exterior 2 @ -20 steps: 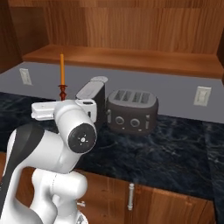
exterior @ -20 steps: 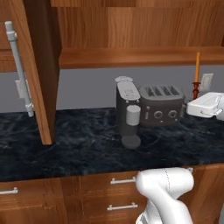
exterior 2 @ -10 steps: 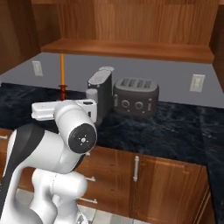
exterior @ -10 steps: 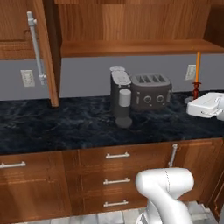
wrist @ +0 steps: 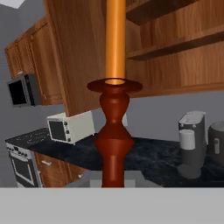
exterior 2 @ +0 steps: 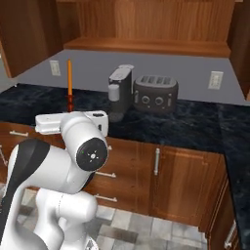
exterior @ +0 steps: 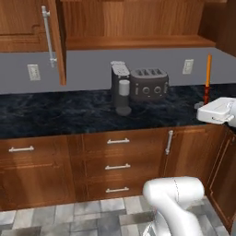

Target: Get the candle and the wine from the cabinet and move them to the dining counter.

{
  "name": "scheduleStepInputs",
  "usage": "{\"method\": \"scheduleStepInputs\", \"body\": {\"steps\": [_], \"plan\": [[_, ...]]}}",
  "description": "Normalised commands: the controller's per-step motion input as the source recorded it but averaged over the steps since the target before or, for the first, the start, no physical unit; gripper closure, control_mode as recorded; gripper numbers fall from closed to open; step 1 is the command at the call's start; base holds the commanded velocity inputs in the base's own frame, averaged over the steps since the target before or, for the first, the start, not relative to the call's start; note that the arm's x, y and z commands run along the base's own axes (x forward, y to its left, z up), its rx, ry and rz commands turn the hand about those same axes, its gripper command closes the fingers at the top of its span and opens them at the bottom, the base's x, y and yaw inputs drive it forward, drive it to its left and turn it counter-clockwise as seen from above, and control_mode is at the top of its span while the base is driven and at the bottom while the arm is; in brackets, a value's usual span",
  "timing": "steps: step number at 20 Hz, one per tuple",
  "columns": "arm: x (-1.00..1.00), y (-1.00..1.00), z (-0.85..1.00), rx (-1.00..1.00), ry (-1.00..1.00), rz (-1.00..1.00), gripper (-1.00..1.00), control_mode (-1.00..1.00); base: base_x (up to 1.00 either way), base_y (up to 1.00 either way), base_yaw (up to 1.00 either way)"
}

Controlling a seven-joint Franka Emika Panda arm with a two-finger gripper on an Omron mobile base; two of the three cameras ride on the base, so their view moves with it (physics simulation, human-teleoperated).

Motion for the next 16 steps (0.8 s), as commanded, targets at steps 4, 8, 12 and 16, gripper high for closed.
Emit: {"method": "scheduleStepInputs", "body": {"steps": [4, 8, 12, 16], "plan": [[0.00, 0.00, 0.00, 0.00, 0.00, 0.00, 1.00, 1.00, -0.76, 0.23, -0.03], [0.00, 0.00, 0.00, 0.00, 0.00, 0.00, 1.00, 1.00, -0.75, 0.25, -0.02], [0.00, 0.00, 0.00, 0.00, 0.00, 0.00, 1.00, 1.00, -0.75, 0.25, 0.00], [0.00, 0.00, 0.00, 0.00, 0.00, 0.00, 1.00, 1.00, -0.65, 0.19, 0.11]]}}
